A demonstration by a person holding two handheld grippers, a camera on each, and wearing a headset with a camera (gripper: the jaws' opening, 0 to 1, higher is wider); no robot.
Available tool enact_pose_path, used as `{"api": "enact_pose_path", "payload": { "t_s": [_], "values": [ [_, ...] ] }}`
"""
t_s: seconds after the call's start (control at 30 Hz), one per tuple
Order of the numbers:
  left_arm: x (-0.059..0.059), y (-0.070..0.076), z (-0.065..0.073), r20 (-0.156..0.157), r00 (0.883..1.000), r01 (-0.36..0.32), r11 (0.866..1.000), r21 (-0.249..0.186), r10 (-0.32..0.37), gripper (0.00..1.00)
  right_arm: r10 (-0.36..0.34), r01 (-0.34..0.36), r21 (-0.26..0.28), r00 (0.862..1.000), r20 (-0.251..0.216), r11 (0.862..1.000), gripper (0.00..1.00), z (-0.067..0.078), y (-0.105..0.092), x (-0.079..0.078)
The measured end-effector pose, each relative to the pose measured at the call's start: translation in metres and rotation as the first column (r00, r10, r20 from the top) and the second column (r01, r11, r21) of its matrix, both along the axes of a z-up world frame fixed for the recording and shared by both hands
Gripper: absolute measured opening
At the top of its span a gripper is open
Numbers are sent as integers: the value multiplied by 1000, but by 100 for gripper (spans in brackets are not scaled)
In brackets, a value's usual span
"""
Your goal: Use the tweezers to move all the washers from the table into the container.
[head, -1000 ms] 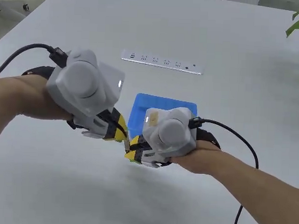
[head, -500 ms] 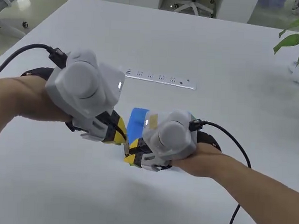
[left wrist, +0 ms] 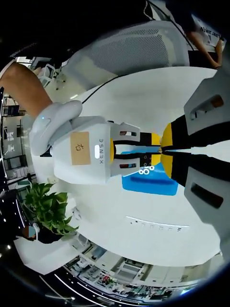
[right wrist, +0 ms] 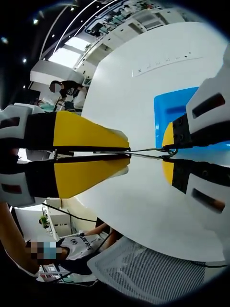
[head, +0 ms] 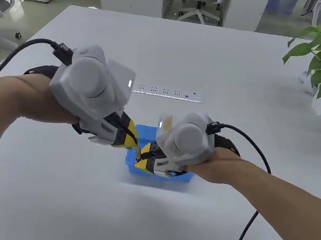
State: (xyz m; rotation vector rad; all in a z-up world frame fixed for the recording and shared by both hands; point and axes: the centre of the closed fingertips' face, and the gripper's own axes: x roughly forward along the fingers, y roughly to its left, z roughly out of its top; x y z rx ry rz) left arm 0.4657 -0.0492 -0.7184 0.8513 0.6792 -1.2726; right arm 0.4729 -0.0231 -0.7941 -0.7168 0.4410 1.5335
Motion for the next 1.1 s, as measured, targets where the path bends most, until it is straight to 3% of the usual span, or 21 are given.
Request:
{"api": "enact_pose_path", "payload": {
  "t_s": [0.33,0.6,1.1],
  "values": [
    [24,-8,-9,7,1000,24,1000,-4,-24,5,-33,33,-5,999,3,999,9,-10,-9,26],
    [40,-13,-25,7,999,38,999,-7,-38,5,-45,45,-12,999,-12,999,10,-25,-15,39],
    [57,-19,-54,-22,999,44,999,-14,-44,5,-53,51,-41,997,-54,998,10,-54,-23,54]
  ]
}}
